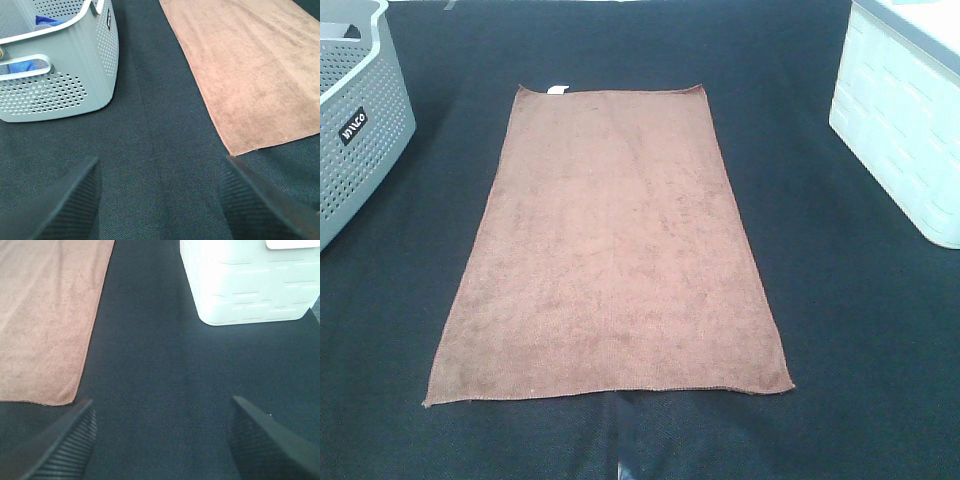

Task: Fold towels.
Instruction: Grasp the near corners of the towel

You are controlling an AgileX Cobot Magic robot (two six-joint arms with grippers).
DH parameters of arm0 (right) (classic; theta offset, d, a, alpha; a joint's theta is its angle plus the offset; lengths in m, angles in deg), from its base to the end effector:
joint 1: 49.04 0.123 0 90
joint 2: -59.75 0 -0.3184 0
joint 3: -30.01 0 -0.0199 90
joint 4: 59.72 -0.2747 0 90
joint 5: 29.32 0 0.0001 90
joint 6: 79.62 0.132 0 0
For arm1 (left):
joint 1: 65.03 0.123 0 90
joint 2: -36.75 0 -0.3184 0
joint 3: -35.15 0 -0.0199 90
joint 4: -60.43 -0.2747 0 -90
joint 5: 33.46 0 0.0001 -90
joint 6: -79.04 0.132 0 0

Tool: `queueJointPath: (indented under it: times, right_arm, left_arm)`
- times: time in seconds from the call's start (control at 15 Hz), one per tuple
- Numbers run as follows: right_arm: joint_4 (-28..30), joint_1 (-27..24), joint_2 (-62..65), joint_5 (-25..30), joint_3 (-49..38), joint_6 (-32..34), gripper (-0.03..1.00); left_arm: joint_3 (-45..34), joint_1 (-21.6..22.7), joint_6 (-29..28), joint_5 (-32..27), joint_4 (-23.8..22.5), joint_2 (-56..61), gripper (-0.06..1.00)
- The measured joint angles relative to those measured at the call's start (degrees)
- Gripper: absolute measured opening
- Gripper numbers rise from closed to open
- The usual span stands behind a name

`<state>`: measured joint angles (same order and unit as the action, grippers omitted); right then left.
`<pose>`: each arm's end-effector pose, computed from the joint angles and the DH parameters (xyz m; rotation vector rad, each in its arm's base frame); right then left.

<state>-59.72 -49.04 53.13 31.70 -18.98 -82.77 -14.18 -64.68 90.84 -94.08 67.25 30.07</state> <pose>0.0171 0.0000 0.2720 -0.0560 2.0350 -0.0345 0.0180 -0.0136 0.2715 0.2082 2.0192 -0.0086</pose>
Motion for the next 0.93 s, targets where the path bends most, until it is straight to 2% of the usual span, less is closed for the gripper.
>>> queueJointPath:
  times: [0.93]
  right_arm:
    - [0.0, 0.0, 0.0, 0.0, 0.0, 0.0, 0.69]
  left_arm:
    - [0.0, 0.0, 0.0, 0.0, 0.0, 0.0, 0.64]
